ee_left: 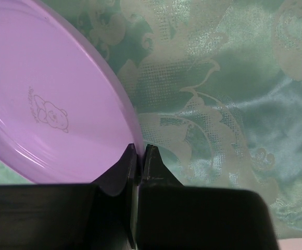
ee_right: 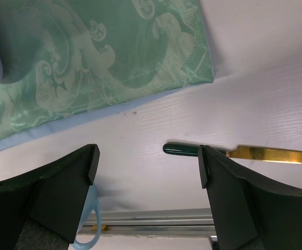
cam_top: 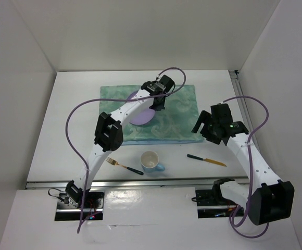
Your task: Set the dinner table for one person
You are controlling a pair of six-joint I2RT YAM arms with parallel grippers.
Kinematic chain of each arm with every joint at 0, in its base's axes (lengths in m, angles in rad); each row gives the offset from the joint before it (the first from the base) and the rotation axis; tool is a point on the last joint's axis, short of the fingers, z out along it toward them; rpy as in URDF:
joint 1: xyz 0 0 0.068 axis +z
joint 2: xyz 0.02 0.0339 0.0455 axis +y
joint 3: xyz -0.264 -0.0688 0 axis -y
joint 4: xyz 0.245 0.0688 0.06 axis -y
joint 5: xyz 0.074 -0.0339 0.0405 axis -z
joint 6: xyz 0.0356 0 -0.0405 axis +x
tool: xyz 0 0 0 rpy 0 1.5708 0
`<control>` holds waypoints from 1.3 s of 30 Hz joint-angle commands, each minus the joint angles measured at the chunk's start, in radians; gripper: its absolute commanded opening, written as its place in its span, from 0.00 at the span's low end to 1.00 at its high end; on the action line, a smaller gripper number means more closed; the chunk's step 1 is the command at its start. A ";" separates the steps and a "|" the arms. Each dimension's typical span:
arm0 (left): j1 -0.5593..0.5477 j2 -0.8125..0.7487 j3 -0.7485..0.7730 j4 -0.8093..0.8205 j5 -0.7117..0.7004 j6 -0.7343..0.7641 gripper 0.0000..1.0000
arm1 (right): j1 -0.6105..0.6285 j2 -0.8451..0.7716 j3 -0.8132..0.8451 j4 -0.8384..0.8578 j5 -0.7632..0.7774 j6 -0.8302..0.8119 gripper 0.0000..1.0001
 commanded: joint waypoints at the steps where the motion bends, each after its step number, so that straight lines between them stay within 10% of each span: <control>1: -0.001 0.033 0.031 0.060 0.019 -0.013 0.00 | -0.004 -0.029 0.014 -0.030 0.013 0.014 0.89; 3: -0.001 0.033 0.031 0.069 0.031 -0.013 0.00 | -0.004 -0.029 0.014 -0.030 0.013 0.014 0.89; 14: -0.001 -0.047 0.031 0.115 0.118 0.026 0.74 | -0.004 -0.001 0.014 -0.003 -0.066 -0.017 0.89; 22: 0.069 -0.339 -0.021 0.104 0.178 0.029 0.75 | 0.088 0.037 0.058 0.079 -0.270 -0.158 0.89; 28: 0.316 -0.670 -0.302 0.063 0.293 -0.031 0.74 | 0.414 0.149 0.179 0.088 -0.181 -0.158 0.89; 39: 0.428 -0.952 -0.662 0.034 0.270 0.003 0.74 | 0.697 0.305 0.217 0.068 -0.038 -0.189 0.80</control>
